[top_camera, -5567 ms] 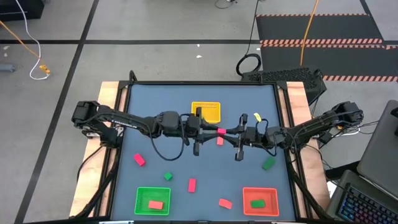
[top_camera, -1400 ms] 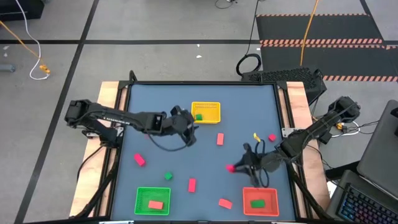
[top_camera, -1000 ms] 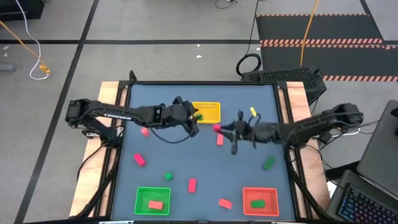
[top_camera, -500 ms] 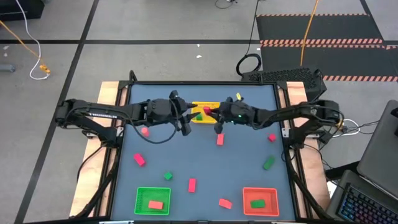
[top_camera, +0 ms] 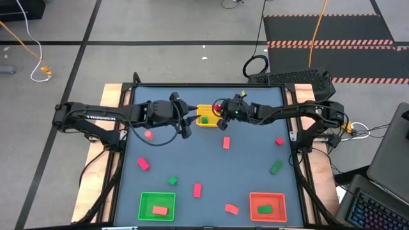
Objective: Sort & place blocks by color
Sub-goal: Put the red block into the yellow bin, then put the green block into the orange bin
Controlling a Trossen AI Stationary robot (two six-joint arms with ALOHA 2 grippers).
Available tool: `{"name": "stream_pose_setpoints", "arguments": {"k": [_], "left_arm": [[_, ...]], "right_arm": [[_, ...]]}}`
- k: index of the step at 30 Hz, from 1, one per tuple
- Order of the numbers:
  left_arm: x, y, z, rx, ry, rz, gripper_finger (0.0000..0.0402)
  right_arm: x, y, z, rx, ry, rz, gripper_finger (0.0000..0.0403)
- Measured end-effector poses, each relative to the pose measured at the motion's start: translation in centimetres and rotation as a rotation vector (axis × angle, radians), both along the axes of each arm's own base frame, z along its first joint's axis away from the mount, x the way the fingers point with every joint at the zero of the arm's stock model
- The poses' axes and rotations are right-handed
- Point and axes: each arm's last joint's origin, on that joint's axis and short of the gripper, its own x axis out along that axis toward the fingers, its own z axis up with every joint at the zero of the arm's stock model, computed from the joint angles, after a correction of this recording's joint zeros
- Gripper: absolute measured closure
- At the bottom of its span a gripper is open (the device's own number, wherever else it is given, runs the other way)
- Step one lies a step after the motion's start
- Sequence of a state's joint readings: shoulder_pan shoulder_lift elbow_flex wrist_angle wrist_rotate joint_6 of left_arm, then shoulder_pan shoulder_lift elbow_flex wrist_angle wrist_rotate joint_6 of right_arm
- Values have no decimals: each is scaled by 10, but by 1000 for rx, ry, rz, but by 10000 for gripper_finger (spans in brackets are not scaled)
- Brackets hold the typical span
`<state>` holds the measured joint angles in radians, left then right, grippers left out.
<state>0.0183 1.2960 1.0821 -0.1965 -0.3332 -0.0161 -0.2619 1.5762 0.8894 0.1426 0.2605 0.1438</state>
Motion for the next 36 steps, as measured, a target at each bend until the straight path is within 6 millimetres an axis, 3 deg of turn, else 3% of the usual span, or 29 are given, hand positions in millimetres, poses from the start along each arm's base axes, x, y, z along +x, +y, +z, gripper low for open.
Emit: {"name": "stream_pose_setpoints", "arguments": {"k": [5,12,19,24,30,36], "left_arm": [[-11,-6,4,-24,21,-3,243],[-16,-17,3,-23,48,-16,243],[-17,-23,5,-22,38,-27,243],[-17,-23,5,-23,36,-26,243],[-18,-22,4,-24,44,-8,243],[-31,-29,5,-41,94,-27,243]], "right_arm": [[-1,1,-2,10,16,2,301],[-2,1,-3,29,19,-14,218],[10,1,14,-13,-162,87,173],[27,-3,23,18,3,89,177],[65,-16,44,67,175,170,181],[89,-22,35,82,386,297,181]]}}
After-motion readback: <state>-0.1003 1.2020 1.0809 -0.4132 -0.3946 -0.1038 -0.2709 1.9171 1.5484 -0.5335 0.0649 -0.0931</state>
